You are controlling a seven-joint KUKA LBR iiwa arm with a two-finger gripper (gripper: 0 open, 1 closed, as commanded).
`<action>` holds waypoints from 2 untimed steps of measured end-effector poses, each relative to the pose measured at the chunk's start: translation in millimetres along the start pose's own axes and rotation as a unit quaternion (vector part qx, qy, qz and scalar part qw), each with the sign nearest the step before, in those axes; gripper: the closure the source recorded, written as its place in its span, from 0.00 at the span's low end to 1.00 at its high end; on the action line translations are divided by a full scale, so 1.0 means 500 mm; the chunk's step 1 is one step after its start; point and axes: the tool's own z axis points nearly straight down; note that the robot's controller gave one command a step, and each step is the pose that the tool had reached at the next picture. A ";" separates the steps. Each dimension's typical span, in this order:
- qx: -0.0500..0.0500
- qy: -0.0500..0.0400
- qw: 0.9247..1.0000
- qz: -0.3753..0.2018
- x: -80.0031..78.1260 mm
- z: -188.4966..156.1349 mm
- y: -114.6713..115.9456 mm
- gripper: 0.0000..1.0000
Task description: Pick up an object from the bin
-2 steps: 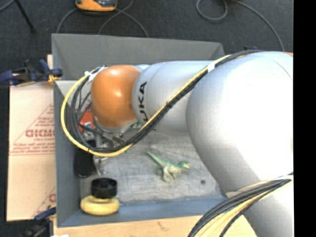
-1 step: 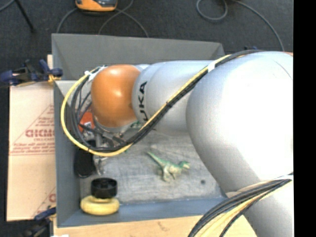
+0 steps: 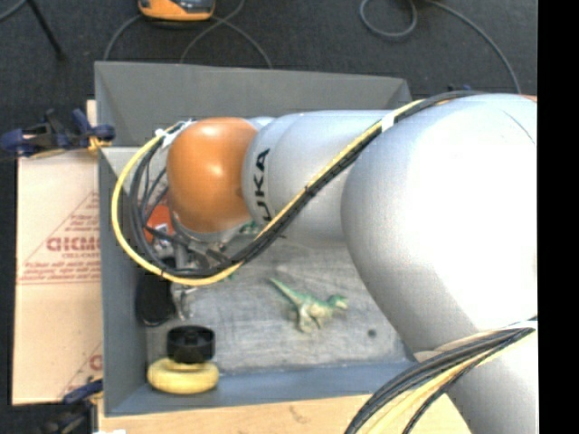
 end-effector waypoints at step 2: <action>0.000 0.006 1.000 0.001 0.002 -0.025 -0.001 1.00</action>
Offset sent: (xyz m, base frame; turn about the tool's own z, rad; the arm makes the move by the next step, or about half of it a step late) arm 0.0000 0.0001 0.0316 0.0000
